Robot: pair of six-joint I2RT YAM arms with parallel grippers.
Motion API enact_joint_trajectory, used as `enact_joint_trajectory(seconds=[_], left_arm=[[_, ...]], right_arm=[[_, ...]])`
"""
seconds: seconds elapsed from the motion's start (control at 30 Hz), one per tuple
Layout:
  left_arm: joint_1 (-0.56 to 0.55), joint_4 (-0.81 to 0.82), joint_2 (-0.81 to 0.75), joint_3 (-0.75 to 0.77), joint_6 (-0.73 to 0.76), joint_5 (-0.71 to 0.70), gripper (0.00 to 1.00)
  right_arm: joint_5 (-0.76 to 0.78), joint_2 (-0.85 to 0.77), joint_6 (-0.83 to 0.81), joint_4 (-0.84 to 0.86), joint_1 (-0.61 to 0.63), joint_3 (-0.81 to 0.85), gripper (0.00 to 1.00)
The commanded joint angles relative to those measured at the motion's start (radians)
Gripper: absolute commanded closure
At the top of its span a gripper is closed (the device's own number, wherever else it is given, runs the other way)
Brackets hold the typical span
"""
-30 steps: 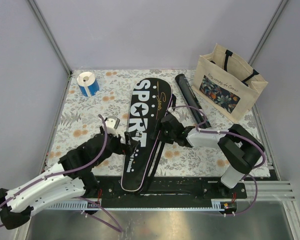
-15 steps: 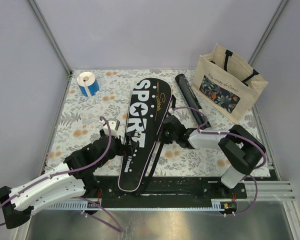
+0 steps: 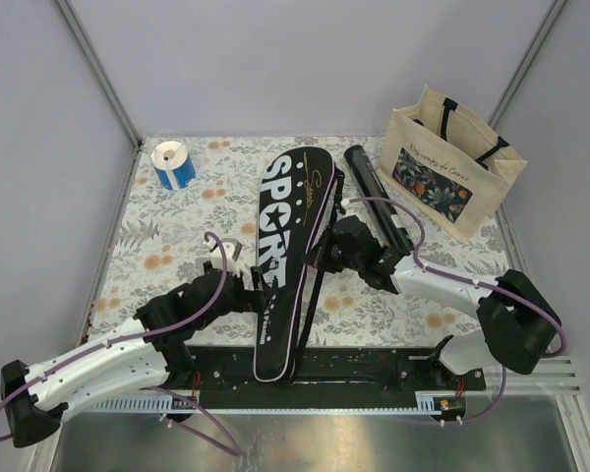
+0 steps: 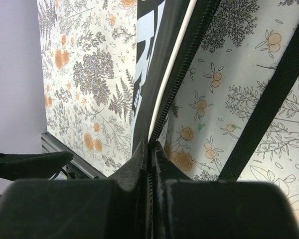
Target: Pack up the badminton gear
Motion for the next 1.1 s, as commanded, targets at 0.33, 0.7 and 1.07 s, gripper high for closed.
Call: enact_joint_trajectory(seconds=[0.33, 0.7, 1.07], left_arm=[[0.125, -0.028, -0.017, 0.117, -0.072, -0.011, 0.01], [0.439, -0.158, 0.258, 0.409, -0.11, 0.099, 0.01], [0.625, 0.021, 0.416, 0.493, -0.064, 0.291, 0.01]], right_arm=[[0.047, -0.022, -0.479, -0.379, 0.005, 0.384, 1.0], [0.11, 0.024, -0.948, -0.559, 0.005, 0.545, 1.0], [-0.052, -0.12, -1.009, -0.434, 0.053, 0.292, 1.0]])
